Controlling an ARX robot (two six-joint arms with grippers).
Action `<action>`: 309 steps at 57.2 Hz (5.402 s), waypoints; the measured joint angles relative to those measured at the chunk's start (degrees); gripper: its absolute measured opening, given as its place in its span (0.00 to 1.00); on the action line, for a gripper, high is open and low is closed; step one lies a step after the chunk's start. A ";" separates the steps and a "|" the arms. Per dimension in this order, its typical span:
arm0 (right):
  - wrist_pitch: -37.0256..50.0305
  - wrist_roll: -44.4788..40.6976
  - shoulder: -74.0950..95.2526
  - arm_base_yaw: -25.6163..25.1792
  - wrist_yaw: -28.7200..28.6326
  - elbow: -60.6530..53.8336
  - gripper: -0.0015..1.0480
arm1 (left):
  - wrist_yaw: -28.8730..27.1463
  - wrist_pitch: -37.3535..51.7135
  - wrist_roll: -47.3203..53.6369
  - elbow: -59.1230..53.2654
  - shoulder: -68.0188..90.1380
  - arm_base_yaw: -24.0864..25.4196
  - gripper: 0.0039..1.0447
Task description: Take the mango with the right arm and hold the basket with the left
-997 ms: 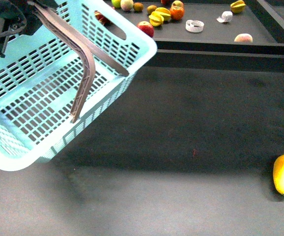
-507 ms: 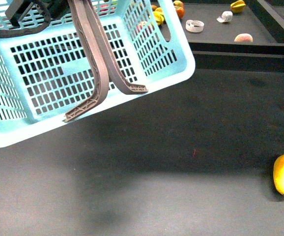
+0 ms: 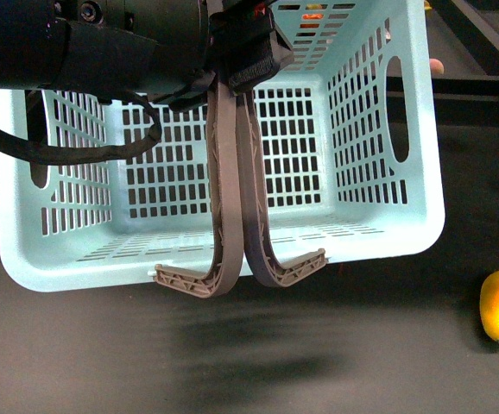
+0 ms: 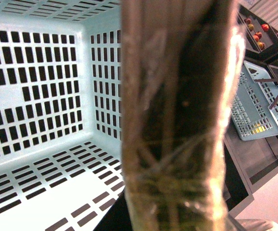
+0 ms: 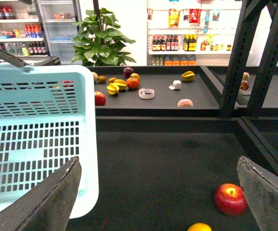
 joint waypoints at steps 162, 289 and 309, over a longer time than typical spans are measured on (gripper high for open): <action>40.72 7.74 75.14 -13.88 -2.95 10.69 0.92 | 3.56 5.09 6.05 -3.78 1.97 2.49 0.08; 42.42 12.09 152.91 -15.10 4.87 56.72 0.57 | 3.63 5.11 6.08 -3.78 1.99 2.49 0.08; 41.31 15.34 133.02 -12.46 -1.86 47.78 0.57 | 3.63 5.11 6.10 -3.78 2.03 2.49 0.08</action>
